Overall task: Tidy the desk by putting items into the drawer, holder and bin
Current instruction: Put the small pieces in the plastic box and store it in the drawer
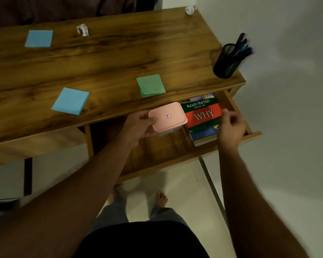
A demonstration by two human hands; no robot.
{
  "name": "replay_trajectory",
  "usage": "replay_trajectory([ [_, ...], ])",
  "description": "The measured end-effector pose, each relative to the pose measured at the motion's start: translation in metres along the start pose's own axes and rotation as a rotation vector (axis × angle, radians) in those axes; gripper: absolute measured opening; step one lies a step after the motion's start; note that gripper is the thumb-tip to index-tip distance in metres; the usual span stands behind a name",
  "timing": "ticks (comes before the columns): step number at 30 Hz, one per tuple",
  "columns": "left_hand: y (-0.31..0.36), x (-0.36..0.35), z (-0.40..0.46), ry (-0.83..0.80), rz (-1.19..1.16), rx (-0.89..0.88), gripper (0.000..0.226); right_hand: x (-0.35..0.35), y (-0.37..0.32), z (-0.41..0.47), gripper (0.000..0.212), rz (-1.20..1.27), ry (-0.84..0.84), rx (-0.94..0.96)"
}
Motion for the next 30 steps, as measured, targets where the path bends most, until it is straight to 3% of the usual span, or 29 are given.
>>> replay_trajectory([
  [3, -0.004, -0.005, 0.001, 0.011, 0.001, 0.011, 0.036, -0.049, -0.022, -0.005, 0.018, -0.065, -0.604, -0.018],
  [5, -0.009, -0.006, 0.003, 0.021, 0.018, 0.003, 0.036, -0.071, -0.013, -0.021, 0.027, -0.056, -0.829, -0.036],
  [6, -0.012, -0.006, 0.004, 0.028, 0.022, -0.001, 0.036, -0.077, -0.005, -0.025, 0.033, -0.046, -0.856, -0.034],
  [12, -0.031, -0.008, 0.008, 0.023, 0.062, 0.021, 0.037, -0.081, 0.022, -0.030, 0.031, -0.094, -0.756, -0.047],
  [21, -0.056, -0.019, 0.037, 0.148, 0.077, 0.024, 0.038, -0.098, 0.040, -0.019, 0.028, -0.148, -0.552, -0.162],
  [30, -0.075, -0.019, 0.051, 0.046, 0.127, 0.175, 0.032, -0.091, 0.053, -0.002, 0.034, -0.199, -0.616, -0.208],
])
Point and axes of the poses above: each hand's wrist, its own z-axis towards the middle knuckle, its own x-axis out of the back of the hand, y = z × x, the point moved 3 cm from there along z, towards the middle knuckle, and after that the axes turned 8 degrees about -z, right-handed, at the moved point
